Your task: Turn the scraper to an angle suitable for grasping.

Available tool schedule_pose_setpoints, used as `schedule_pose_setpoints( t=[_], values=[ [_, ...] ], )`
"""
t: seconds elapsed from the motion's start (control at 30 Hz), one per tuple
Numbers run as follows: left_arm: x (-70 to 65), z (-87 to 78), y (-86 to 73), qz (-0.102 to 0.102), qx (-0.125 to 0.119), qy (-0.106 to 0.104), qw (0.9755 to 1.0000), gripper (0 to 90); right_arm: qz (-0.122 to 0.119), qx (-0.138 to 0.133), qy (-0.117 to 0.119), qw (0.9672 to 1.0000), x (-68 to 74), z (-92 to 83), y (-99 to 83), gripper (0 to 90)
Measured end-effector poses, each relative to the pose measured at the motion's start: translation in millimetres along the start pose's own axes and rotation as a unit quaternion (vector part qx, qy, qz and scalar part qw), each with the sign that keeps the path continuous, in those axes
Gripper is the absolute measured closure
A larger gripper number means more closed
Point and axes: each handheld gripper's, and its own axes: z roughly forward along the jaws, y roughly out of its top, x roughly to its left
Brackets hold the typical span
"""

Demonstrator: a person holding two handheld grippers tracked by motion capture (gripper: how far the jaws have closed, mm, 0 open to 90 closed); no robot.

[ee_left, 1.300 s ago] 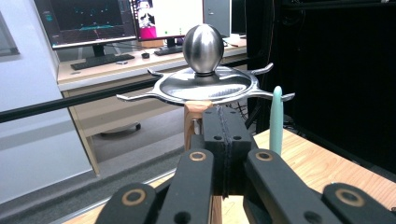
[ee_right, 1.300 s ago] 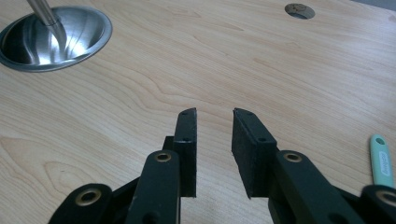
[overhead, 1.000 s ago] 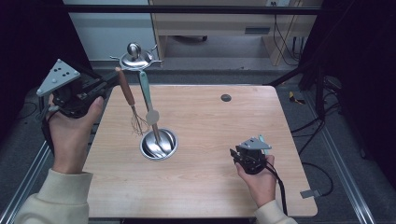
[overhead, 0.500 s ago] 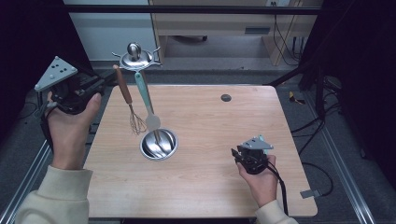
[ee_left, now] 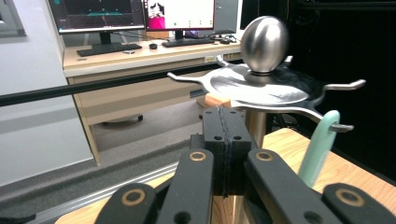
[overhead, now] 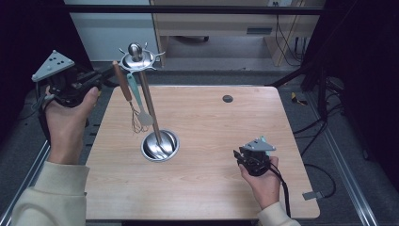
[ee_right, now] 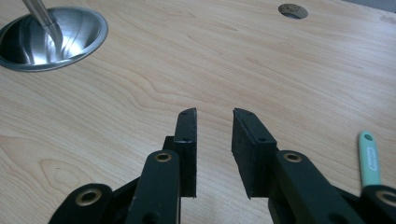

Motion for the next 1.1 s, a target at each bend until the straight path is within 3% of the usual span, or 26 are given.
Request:
schedule_pose_setpoints(
  t=[0.43,0.73,0.9,1.1],
  values=[
    [9.2,0.4,-0.1,-0.009,-0.006,-0.004,0.9999,90.0,-0.010,-0.005,-0.002,0.9999,-4.6,-6.5,6.8,72.1],
    [6.1,-16.8,-17.4,0.000,-0.001,0.004,1.0000,90.0,0.004,0.012,-0.032,0.9994,-49.1,-20.6,22.2,72.6],
    [3.6,-23.2,-33.5,0.002,0.010,0.007,0.9999,90.0,0.019,0.038,-0.043,0.9981,-72.7,-17.0,20.1,73.5],
    [2.3,-29.4,-54.7,-0.002,0.020,0.008,0.9998,90.0,0.031,0.069,-0.050,0.9959,-93.4,-5.7,15.3,82.9]
  ],
)
